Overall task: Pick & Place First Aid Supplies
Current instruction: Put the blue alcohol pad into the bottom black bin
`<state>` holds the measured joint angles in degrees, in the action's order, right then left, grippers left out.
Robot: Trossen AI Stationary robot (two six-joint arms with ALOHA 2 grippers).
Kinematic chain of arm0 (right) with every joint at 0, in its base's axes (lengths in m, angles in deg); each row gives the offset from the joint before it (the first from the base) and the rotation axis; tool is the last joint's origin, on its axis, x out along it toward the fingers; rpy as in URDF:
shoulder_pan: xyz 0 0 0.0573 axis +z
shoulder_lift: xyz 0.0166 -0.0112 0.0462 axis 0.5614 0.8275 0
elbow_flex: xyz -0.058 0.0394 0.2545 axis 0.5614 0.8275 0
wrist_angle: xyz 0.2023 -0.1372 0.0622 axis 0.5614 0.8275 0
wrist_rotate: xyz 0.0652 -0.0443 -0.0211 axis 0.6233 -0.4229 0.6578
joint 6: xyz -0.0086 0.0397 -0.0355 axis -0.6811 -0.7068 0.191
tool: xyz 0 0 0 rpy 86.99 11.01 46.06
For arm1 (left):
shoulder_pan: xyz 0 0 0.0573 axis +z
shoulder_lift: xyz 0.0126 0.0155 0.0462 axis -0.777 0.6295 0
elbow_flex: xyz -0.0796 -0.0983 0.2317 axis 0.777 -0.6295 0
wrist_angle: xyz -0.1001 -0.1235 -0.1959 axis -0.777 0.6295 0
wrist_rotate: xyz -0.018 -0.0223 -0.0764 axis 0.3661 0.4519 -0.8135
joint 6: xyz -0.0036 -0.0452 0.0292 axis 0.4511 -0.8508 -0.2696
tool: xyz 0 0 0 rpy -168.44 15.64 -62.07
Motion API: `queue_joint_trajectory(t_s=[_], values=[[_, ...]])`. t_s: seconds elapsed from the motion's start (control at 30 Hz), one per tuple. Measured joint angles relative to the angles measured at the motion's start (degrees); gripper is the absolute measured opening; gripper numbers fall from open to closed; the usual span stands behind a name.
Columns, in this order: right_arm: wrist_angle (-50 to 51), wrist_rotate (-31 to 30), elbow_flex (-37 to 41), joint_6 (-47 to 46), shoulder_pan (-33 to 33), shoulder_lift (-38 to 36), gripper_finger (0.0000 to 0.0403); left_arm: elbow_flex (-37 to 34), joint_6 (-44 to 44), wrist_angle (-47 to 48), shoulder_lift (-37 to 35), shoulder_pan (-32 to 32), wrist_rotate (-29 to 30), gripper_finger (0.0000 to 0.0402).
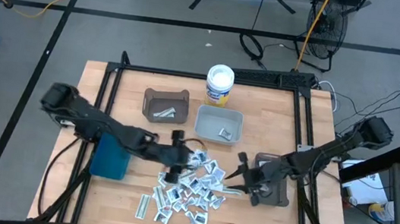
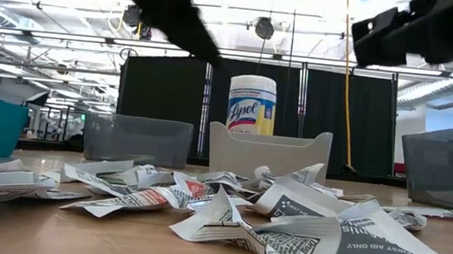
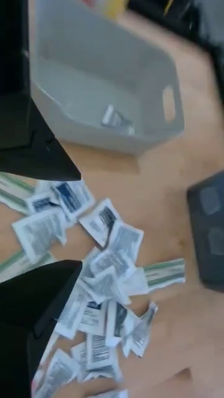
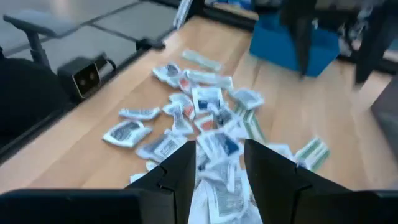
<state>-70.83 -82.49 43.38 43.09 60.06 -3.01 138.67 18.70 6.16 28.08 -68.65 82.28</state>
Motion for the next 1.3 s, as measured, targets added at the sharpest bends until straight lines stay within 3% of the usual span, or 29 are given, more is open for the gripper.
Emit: queue_joint_trajectory(t_s=[0.13,0.23,0.33,0.5,0.77,1.03,1.3], values=[[0.02,0.13,-3.41,-2.39,-1.24,5.94,0.013,-12.36,-0.03,-13.35,-8.66,-2.41,4.71,0.0216],[1.86,4.26,-7.62,-2.78,-2.11,10.94,0.013,-20.4,1.18,-25.13,-13.0,-4.67,7.99,0.022],[5.86,7.65,-12.34,-2.26,-2.59,15.77,0.013,-27.08,4.22,-36.42,-15.68,-7.03,10.3,0.0224],[12.84,7.13,-18.1,-1.59,-2.78,20.77,0.013,-33.72,9.36,-48.87,-17.17,-9.83,12.01,0.0222],[14.63,5.63,-21.8,-3.2,-4.65,28.06,0.013,-37.08,14.97,-55.61,-17.2,-14.11,15.11,0.0223],[18.12,6.09,-22.98,-3.76,-4.52,28.73,0.0134,-37.08,18.79,-59.0,-17.22,-16.03,16.75,0.0219],[21.83,1.45,-22.93,-1.69,-3.64,28.7,0.0191,-37.08,17.97,-59.01,-17.2,-16.01,16.76,0.0214]])
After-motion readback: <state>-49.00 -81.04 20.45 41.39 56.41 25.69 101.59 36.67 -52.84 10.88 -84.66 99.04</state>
